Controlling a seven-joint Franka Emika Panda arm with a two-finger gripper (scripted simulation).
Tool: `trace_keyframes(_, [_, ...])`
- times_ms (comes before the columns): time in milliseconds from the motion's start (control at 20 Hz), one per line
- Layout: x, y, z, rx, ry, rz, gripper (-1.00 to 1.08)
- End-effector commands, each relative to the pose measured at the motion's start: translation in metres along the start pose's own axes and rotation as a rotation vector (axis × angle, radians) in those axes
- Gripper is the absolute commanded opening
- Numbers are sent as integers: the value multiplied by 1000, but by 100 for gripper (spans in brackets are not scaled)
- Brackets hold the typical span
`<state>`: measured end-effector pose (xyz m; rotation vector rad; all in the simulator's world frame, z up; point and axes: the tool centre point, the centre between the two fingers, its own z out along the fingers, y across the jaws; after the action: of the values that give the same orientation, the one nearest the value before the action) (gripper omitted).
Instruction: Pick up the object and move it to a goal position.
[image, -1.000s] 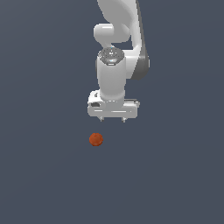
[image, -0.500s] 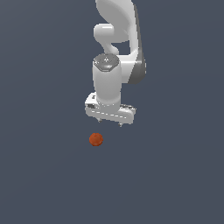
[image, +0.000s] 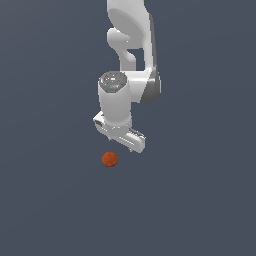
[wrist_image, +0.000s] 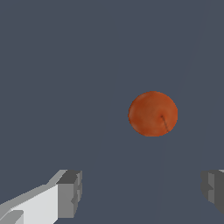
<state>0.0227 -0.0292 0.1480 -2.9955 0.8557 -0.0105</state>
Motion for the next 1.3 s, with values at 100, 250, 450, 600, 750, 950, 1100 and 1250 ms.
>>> trace_keyframes(100, [8,7,9,-3,-2,145,100])
trace_keyframes(250, [14,12,16,-6,-2,240,100])
trace_keyframes(450, [21,18,24,-10,-2,366,100])
trace_keyframes(600, [26,23,30,-13,0,460,100])
trace_keyframes(750, [31,28,36,-17,2,549,100])
trace_keyframes(950, [36,33,42,-20,5,645,100])
trace_keyframes(1100, [39,36,45,-22,7,700,100])
trace_keyframes(1250, [41,39,47,-24,9,741,100])
